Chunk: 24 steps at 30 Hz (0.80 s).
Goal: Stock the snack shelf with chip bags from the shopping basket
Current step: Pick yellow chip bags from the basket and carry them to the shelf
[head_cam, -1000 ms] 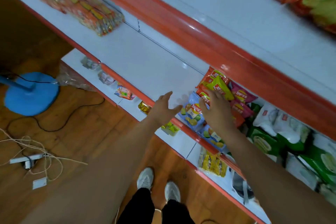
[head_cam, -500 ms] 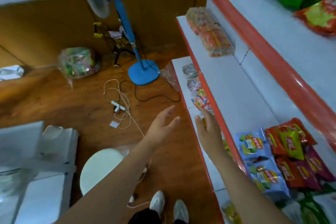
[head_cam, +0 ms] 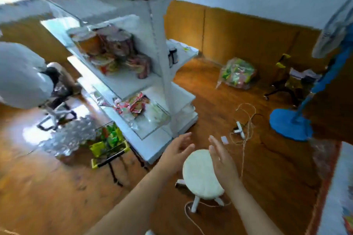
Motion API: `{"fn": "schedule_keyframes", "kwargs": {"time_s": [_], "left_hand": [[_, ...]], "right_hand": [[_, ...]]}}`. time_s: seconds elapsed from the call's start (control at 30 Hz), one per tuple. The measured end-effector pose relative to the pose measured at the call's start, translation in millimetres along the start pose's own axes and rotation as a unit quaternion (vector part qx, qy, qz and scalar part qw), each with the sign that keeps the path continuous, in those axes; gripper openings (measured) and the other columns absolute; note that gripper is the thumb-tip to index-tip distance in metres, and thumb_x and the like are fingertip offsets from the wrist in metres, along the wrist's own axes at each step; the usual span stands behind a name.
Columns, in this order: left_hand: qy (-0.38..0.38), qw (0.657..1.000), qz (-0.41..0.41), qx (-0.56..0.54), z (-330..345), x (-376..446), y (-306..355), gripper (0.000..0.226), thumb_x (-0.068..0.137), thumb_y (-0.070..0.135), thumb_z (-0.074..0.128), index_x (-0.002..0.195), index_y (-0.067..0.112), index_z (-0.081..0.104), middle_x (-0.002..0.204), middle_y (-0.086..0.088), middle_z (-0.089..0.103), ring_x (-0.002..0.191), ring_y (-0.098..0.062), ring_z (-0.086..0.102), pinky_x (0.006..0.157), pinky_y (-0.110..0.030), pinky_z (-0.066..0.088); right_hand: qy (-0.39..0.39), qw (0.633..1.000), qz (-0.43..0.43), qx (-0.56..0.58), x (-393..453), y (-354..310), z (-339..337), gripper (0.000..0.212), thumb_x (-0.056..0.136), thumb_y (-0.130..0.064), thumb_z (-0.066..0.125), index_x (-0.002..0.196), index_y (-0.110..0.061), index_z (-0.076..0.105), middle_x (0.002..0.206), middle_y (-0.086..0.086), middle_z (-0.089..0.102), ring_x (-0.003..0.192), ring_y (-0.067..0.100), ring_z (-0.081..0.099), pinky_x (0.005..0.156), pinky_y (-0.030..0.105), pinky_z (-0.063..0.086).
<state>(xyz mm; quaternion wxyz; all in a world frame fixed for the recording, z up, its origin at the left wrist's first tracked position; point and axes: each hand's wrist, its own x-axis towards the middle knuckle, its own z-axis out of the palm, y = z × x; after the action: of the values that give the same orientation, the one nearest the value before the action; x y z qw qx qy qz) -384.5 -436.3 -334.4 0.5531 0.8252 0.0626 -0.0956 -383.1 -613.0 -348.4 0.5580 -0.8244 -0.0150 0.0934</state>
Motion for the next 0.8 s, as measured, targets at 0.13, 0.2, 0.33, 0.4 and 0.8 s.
{"fn": "schedule_keyframes", "kwargs": {"time_s": [0.13, 0.2, 0.33, 0.4, 0.8], "left_hand": [[0.1, 0.993, -0.052, -0.048, -122.8, -16.4, -69.3, 0.044, 0.095, 0.041, 0.057, 0.138, 0.032, 0.049, 0.127, 0.011, 0.058, 0.115, -0.001, 0.056, 0.099, -0.024, 0.047], [0.135, 0.985, -0.084, -0.073, -176.2, -22.8, -105.6, 0.045, 0.094, 0.042, 0.058, 0.137, 0.033, 0.049, 0.125, 0.008, 0.059, 0.112, -0.003, 0.057, 0.093, -0.024, 0.049], [0.171, 0.972, -0.128, -0.096, -261.8, -30.5, -166.7, 0.043, 0.094, 0.042, 0.058, 0.135, 0.034, 0.048, 0.122, 0.01, 0.059, 0.11, -0.003, 0.058, 0.084, -0.016, 0.047], [0.186, 0.966, -0.148, -0.103, -293.4, -32.5, -190.8, 0.044, 0.094, 0.042, 0.058, 0.137, 0.034, 0.047, 0.124, 0.011, 0.059, 0.111, -0.002, 0.057, 0.085, -0.02, 0.049], [0.212, 0.94, -0.253, -0.083, -431.1, 43.8, -317.7, 0.048, 0.092, 0.046, 0.059, 0.136, 0.032, 0.046, 0.123, 0.009, 0.056, 0.107, -0.005, 0.056, 0.08, -0.019, 0.047]], "right_hand": [[-0.108, 0.994, -0.018, -0.004, 39.8, -45.4, 124.7, 0.053, 0.094, -0.056, 0.038, 0.143, -0.035, 0.04, 0.146, -0.018, 0.043, 0.135, 0.002, 0.039, 0.111, 0.029, 0.034], [-0.147, 0.988, -0.024, -0.027, 58.5, -62.6, 184.4, 0.054, 0.092, -0.056, 0.038, 0.141, -0.032, 0.042, 0.145, -0.014, 0.045, 0.135, 0.006, 0.04, 0.113, 0.034, 0.034], [-0.202, 0.978, -0.012, -0.046, 89.8, -92.7, 279.7, 0.048, 0.097, -0.045, 0.042, 0.142, -0.029, 0.04, 0.143, -0.011, 0.047, 0.131, 0.004, 0.042, 0.107, 0.025, 0.034], [-0.216, 0.975, -0.007, -0.057, 104.0, -102.7, 314.0, 0.05, 0.097, -0.045, 0.043, 0.143, -0.028, 0.04, 0.144, -0.01, 0.046, 0.132, 0.006, 0.042, 0.11, 0.029, 0.034], [-0.279, 0.946, 0.069, -0.146, 231.4, -87.5, 491.1, 0.053, 0.098, -0.041, 0.046, 0.146, -0.024, 0.035, 0.15, -0.004, 0.039, 0.138, 0.013, 0.036, 0.113, 0.034, 0.032]]}}
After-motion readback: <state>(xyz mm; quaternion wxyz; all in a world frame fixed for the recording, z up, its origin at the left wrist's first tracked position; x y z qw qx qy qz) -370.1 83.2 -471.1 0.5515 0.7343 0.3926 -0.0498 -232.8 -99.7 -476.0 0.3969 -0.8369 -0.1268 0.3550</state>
